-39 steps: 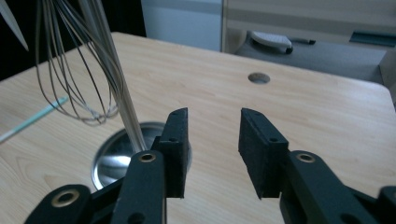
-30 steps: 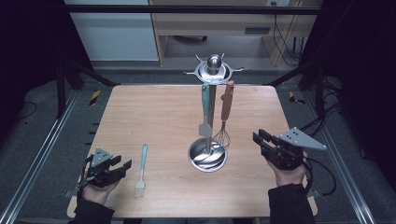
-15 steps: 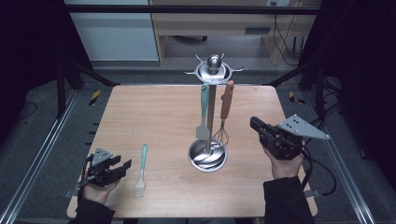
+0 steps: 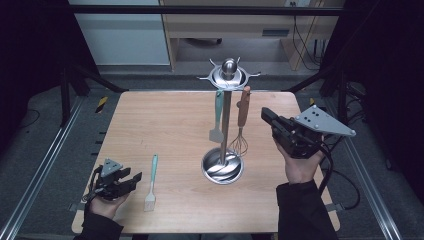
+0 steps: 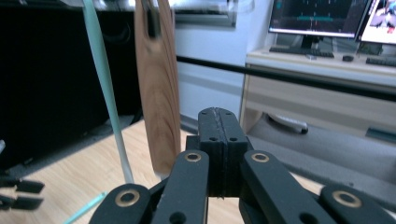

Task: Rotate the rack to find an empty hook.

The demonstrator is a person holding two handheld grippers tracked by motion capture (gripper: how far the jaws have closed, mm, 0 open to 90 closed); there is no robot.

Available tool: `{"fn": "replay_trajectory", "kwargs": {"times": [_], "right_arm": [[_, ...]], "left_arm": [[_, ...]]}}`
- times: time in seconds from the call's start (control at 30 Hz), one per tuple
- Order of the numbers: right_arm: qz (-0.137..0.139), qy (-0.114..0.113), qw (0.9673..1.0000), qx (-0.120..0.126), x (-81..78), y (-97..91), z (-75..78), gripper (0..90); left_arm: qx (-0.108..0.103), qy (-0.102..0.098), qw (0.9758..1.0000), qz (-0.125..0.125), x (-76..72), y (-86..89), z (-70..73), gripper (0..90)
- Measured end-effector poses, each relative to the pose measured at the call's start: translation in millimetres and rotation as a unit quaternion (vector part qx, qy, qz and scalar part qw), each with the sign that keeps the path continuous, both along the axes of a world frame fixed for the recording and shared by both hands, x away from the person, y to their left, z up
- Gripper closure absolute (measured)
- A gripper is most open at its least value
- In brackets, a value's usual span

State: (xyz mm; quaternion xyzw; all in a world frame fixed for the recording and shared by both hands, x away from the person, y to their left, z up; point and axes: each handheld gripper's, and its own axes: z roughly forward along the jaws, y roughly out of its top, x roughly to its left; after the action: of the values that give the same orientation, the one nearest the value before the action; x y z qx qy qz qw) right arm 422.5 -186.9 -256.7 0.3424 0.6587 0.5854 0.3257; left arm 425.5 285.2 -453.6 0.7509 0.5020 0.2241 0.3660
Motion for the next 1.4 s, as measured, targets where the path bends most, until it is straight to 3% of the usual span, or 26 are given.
{"fn": "replay_trajectory", "kwargs": {"times": [0.2,0.5,1.4], "right_arm": [[0.009,-0.022,0.9997,0.0,-2.3,9.9,20.9,90.0],[0.014,-0.036,0.9992,-0.005,-2.0,18.9,37.0,90.0],[0.036,-0.042,0.9982,-0.023,-6.9,35.0,44.4,90.0]], "left_arm": [[-0.001,0.002,1.0,-0.002,0.1,-0.4,-0.4,49.6],[0.001,0.006,1.0,-0.005,0.4,-0.5,-0.6,49.3],[0.006,0.011,0.9999,-0.005,1.1,-1.2,-1.3,49.3]]}}
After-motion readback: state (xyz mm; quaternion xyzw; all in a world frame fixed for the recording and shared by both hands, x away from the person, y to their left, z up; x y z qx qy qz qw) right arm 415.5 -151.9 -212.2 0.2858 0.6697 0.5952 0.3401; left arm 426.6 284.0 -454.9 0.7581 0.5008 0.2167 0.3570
